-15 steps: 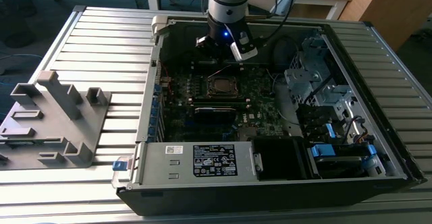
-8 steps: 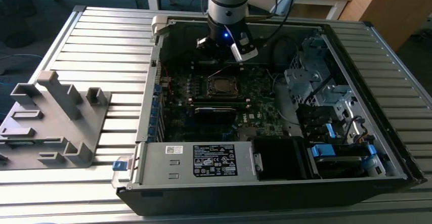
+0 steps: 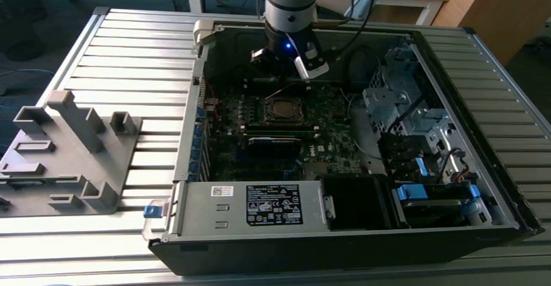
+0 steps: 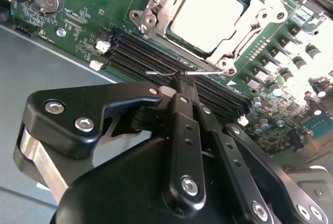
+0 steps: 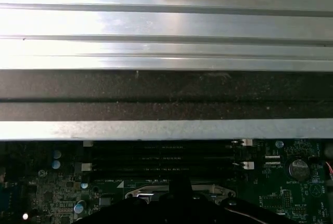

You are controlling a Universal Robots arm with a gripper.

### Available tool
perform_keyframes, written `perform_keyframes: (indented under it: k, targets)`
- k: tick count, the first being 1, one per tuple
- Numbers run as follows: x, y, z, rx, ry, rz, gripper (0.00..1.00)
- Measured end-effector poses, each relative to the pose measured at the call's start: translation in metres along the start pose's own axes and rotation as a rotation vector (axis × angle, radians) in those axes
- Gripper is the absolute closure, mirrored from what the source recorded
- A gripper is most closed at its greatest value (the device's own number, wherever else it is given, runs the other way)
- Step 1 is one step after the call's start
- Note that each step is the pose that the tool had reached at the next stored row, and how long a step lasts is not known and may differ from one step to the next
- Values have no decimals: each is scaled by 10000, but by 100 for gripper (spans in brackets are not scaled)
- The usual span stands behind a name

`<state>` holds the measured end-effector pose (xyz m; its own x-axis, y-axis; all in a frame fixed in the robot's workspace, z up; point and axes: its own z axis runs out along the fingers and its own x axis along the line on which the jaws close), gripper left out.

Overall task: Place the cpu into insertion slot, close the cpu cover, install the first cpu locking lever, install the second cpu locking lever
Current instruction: 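Install the first cpu locking lever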

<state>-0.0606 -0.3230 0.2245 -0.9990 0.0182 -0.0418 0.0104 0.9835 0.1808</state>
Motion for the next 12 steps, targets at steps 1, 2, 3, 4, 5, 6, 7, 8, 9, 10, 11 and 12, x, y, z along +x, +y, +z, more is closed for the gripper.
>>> perform_keyframes:
  k: [1, 2, 3, 4, 5, 6, 7, 8, 9, 10, 11, 12]
  targets:
    - [0, -1, 6, -7, -35, -7, 89]
    - [1, -3, 11, -14, -70, -12, 89]
    - [1, -3, 16, -23, -106, -18, 89]
    - [1, -4, 20, -34, -139, -24, 89]
    - [1, -4, 25, -45, -172, -30, 89]
    - [1, -5, 29, -55, -207, -36, 89]
    - [1, -6, 31, -62, -223, -40, 89]
    - [1, -6, 33, -64, -234, -42, 89]
    - [2, -7, 36, -64, -249, -44, 89]
    - [2, -8, 40, -65, -266, -47, 89]
    - [2, -8, 41, -63, -277, -49, 89]
    - [1, -8, 42, -63, -279, -50, 89]
